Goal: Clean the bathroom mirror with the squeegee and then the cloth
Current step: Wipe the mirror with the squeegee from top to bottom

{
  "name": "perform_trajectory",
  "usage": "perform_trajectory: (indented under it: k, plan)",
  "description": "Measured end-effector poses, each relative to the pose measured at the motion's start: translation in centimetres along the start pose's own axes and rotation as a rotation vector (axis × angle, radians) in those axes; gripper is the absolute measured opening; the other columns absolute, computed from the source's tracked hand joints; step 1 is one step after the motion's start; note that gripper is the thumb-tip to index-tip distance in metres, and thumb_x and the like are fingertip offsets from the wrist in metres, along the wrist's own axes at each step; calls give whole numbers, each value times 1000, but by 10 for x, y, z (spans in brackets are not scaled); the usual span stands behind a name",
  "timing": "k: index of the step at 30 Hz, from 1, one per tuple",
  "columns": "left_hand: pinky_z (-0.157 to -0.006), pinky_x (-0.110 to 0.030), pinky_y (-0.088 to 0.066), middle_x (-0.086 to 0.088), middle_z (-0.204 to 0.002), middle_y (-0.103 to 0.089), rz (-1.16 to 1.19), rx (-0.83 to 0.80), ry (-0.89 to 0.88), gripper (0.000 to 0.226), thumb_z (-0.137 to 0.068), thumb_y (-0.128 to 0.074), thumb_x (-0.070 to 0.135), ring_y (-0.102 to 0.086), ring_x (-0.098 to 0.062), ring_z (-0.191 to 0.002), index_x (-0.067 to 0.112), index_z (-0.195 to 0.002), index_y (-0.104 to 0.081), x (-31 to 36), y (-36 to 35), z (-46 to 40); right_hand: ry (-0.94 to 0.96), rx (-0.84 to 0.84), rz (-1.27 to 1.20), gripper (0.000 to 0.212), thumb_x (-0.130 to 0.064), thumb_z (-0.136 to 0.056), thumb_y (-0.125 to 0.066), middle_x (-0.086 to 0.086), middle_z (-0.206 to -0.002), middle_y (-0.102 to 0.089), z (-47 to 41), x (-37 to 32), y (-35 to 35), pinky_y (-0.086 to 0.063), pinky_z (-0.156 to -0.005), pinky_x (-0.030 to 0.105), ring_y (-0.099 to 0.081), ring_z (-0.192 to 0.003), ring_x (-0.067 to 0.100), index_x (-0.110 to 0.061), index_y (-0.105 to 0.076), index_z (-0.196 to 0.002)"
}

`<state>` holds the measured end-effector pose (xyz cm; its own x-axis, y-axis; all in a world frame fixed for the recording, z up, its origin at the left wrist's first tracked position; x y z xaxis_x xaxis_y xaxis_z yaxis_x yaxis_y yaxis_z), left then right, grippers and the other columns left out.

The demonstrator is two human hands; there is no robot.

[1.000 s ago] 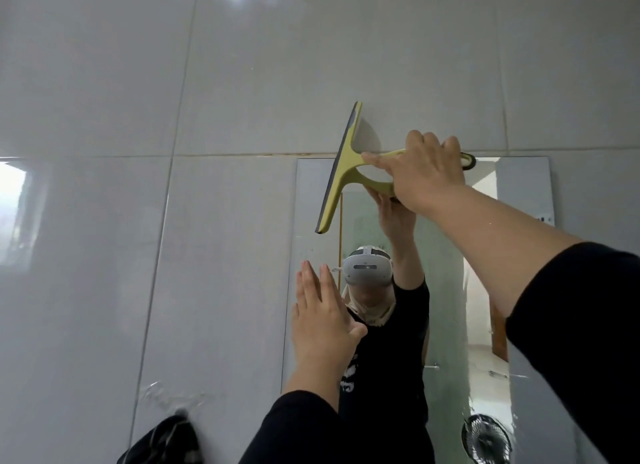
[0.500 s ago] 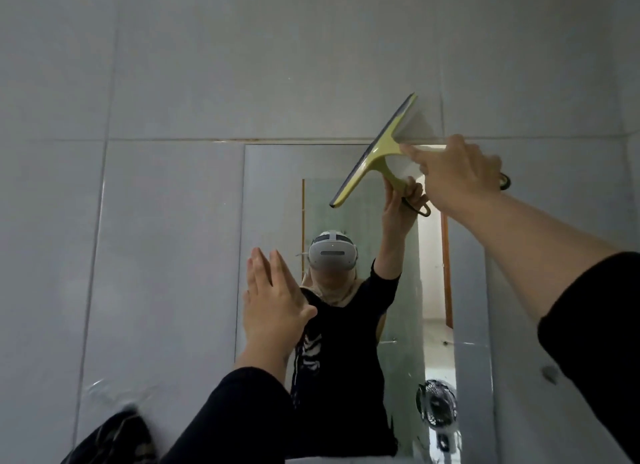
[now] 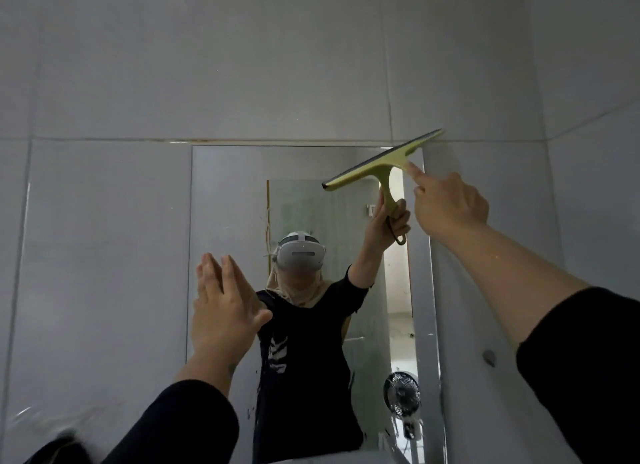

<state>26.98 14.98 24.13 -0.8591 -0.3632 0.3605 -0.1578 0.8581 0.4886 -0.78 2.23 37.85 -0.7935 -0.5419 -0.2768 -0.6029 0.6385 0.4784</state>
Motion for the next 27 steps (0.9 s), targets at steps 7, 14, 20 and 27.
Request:
perform_trajectory:
  k: [7, 14, 20, 27]
  plan:
    - [-116, -46, -17, -8, -156, 25, 7, -2, 12, 117, -74, -73, 47, 18, -25, -145, 15, -150, 10, -1, -1, 0, -67, -2, -163, 48, -34, -101, -28, 15, -113, -57, 18, -4, -27, -37, -72, 33, -56, -102, 35, -44, -20, -147]
    - [-117, -46, -14, -9, -157, 21, -4, 4, 13, 116, -74, -70, 53, 16, -25, -146, 15, -150, 9, -1, -1, -1, -98, 4, -356, 51, -31, -101, -30, 15, -109, -60, 49, -46, -48, -39, -75, 34, -57, -102, 33, -32, -17, -151]
    - [-117, -51, -12, -11, -157, 19, -34, 63, 90, 115, -75, -62, 62, 11, -27, -146, 13, -149, 11, -6, 3, 12, -51, -18, -533, 52, -32, -102, -31, 9, -100, -56, 71, -103, -55, -36, -67, 28, -50, -80, 18, -27, -15, -151]
    - [-119, -39, -8, -11, -156, 25, 64, -19, 105, 120, -74, -66, 56, 15, -25, -146, 12, -148, 17, -16, -9, 26, 71, -83, -518, 53, -30, -102, -33, 13, -107, -55, 90, -159, -60, -39, -73, 33, -56, -98, 28, -28, -15, -151]
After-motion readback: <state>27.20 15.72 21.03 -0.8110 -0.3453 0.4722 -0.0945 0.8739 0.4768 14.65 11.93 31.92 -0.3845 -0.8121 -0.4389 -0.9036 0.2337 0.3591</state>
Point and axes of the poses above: each hand's wrist, its own z-axis away from the middle knuckle, its own y-axis out of the back of the hand, x = y × z, the point moved 2 cm from there along -z, towards the middle knuckle
